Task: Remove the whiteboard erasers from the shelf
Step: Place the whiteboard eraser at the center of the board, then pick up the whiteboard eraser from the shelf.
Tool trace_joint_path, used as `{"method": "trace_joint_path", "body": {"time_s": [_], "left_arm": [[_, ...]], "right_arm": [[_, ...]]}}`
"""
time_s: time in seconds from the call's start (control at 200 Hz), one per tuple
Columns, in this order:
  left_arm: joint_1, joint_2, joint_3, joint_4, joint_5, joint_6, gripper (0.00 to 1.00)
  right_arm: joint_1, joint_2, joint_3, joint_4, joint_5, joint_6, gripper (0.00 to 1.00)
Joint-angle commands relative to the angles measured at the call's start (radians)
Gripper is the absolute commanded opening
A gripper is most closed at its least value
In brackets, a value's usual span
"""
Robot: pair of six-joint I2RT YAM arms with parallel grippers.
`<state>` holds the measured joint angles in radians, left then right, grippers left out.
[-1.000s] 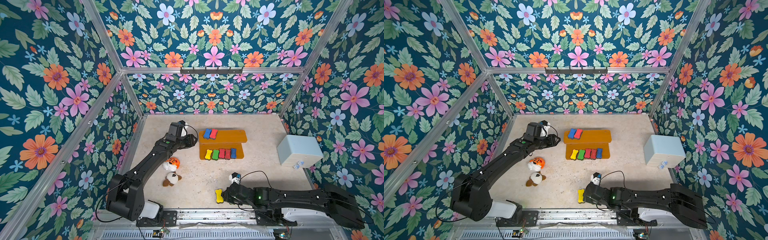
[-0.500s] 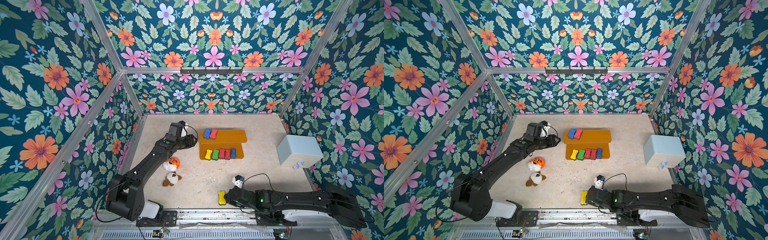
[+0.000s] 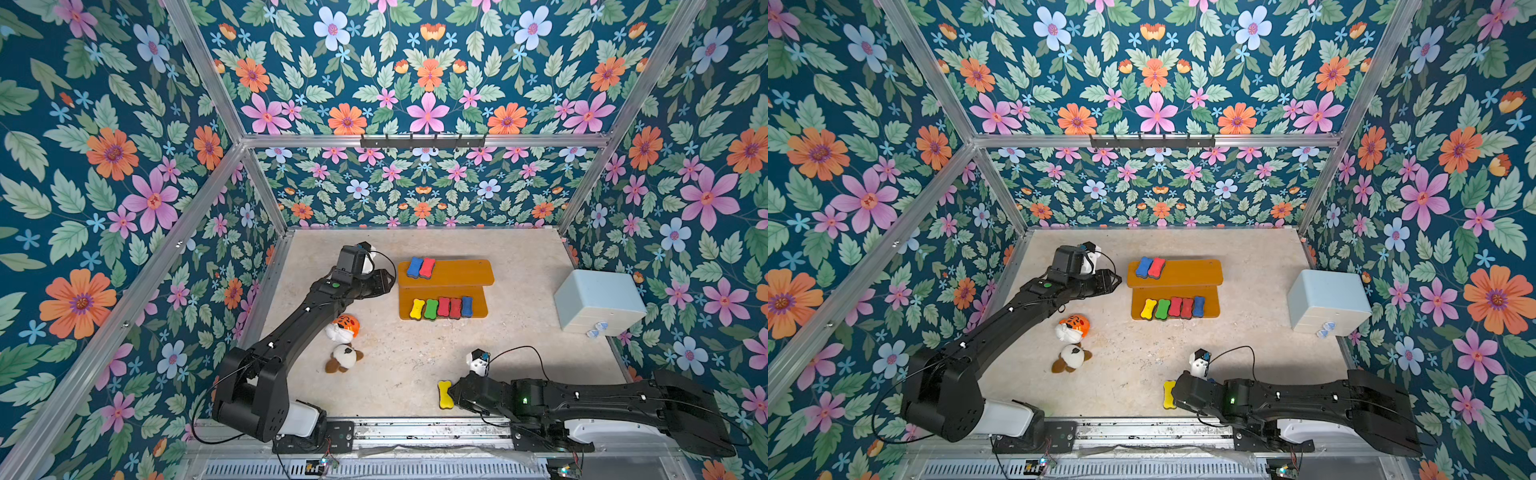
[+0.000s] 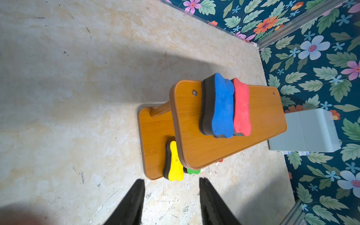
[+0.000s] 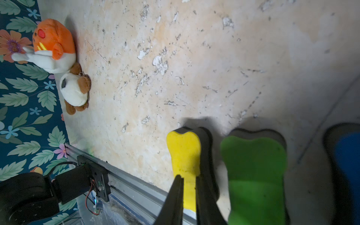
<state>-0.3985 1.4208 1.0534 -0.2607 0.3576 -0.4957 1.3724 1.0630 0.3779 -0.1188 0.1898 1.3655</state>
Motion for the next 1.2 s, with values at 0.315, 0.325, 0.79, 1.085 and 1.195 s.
{"method": "trace_joint_path", "body": {"time_s": [0.315, 0.325, 0.79, 1.085, 1.195], "left_arm": [[-0.002, 0.014, 0.112, 0.016, -0.015, -0.024, 0.52], [-0.002, 0.015, 0.113, 0.020, -0.014, -0.025, 0.52], [-0.003, 0.173, 0.359, -0.070, -0.135, 0.043, 0.51], [0.003, 0.249, 0.449, -0.143, -0.207, 0.105, 0.51], [0.007, 0.259, 0.439, -0.128, -0.198, 0.099, 0.51]], "right_arm": [[-0.245, -0.034, 0.206, -0.114, -0.007, -0.275, 0.30], [-0.255, -0.032, 0.217, -0.117, -0.007, -0.286, 0.30], [-0.647, 0.235, 0.579, 0.066, -0.094, -0.594, 0.30], [-0.730, 0.500, 0.814, 0.105, -0.212, -0.653, 0.42], [-0.748, 0.569, 0.876, 0.090, -0.240, -0.664, 0.44]]}}
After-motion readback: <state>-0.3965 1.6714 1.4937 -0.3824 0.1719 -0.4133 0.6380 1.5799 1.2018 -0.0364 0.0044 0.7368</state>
